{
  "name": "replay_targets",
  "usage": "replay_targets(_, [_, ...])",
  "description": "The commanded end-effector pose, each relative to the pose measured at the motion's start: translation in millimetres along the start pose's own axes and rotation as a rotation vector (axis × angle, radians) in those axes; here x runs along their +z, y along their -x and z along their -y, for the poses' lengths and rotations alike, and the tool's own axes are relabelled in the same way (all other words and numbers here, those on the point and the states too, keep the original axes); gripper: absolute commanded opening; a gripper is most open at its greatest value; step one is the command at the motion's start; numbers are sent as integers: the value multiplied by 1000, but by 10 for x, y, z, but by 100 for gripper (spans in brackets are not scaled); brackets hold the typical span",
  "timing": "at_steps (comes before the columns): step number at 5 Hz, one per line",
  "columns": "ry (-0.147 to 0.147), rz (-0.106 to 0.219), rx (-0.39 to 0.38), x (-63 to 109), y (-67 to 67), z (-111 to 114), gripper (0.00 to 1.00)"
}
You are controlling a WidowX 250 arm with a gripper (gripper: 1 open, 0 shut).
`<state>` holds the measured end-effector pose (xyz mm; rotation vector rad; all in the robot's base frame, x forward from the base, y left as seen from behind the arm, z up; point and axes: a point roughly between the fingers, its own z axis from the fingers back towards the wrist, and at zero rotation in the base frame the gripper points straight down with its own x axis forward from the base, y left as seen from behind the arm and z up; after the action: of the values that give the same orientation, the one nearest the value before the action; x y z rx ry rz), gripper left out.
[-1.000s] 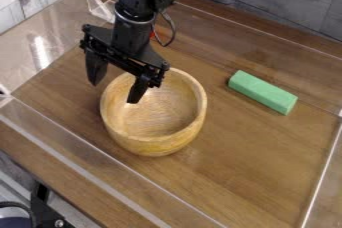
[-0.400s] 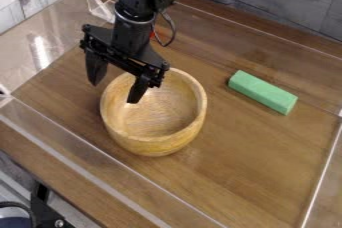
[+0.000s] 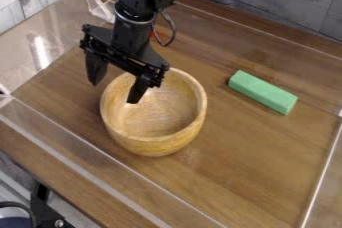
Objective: Move the red fruit to the right
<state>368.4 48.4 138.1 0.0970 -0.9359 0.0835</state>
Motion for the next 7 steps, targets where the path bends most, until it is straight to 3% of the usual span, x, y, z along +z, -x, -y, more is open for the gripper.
replay_targets(1, [290, 167, 144, -165, 266, 46, 0])
replay_targets(2, [287, 188, 185, -129, 230, 348, 0])
replay_targets(3, [267, 191, 209, -116, 237, 411, 0])
replay_targets(5, [319, 192, 196, -125, 311, 510, 0])
replay_targets(7, [346, 195, 196, -87, 285, 536, 0])
